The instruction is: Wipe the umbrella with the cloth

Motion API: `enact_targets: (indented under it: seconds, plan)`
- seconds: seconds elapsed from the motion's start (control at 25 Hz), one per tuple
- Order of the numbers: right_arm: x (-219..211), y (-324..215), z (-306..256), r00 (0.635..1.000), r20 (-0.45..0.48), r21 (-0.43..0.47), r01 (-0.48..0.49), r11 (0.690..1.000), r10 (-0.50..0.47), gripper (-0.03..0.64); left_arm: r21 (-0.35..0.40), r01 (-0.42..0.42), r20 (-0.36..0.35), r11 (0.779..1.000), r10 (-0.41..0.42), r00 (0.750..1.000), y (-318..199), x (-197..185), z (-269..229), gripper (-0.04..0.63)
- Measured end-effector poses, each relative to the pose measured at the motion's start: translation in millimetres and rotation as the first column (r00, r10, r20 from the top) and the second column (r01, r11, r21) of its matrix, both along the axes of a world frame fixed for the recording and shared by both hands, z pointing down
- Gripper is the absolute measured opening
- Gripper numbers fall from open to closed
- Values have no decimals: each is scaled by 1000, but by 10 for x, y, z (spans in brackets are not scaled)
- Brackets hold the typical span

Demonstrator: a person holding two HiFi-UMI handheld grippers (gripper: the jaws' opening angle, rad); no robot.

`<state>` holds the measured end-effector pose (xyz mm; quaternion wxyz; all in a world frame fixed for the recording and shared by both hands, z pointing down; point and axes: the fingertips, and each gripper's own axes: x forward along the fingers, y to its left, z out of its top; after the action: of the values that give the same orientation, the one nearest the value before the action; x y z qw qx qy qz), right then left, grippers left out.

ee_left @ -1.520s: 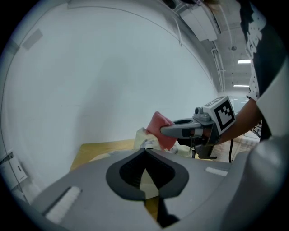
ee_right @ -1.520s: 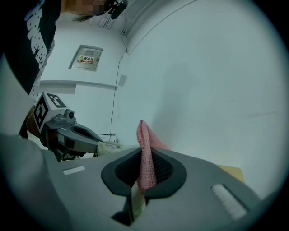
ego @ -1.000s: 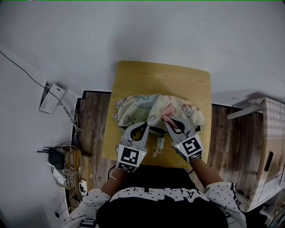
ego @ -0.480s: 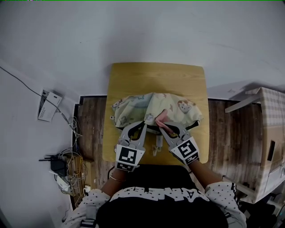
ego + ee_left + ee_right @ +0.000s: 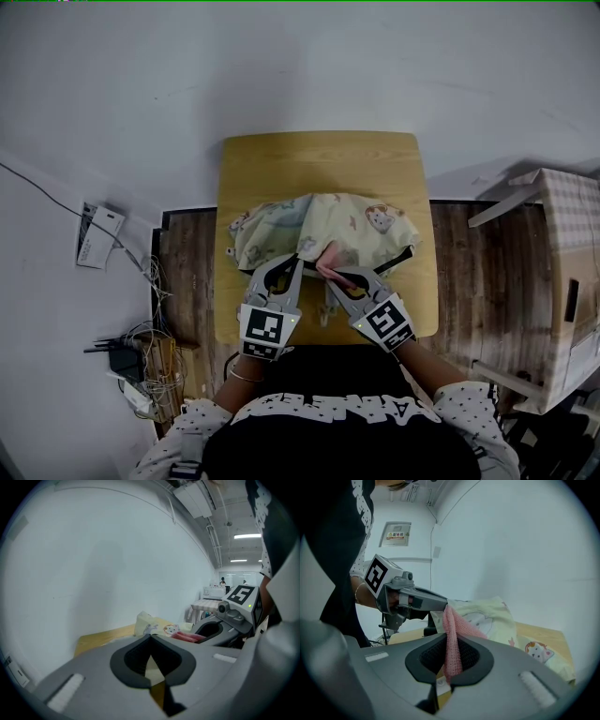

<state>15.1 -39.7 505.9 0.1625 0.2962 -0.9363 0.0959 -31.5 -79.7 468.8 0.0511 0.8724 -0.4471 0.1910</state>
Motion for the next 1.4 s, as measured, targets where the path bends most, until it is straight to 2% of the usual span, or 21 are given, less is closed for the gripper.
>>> enact_targets:
  seconds: [0.16,0.36,0.48,0.56,0.8,1.08,1.4]
  plan:
    - [-44,103,-25,998,22,-10,54,998,-54,32,2,0,-7,1000,0,1000,-22,16,1,-2]
    - [-7,165,-33,997,1,6,83,997,-83,32,-5,8,-12,1000,-8,1000,-43,20,9,-2]
    - [61,138,-85,997,-7,28,81,996,-80,32,-9,17,-8,1000,-17,1000,-59,3,27,-2]
    - [111,101,-169,997,18,43,70,997,-71,32,-13,29,-7,999,-29,1000,-73,-20,44,-2]
    - [351,-144,-509,994,108,117,-15,993,3,32,-21,71,-13,997,-71,997,-116,-82,79,-2]
    - [710,-606,-556,991,39,166,-133,977,128,32,-30,122,-15,992,-122,992,-123,-125,96,-2]
    - [892,-1057,-441,981,24,174,-196,965,195,32,-43,157,-16,987,-158,987,-93,-151,101,-2]
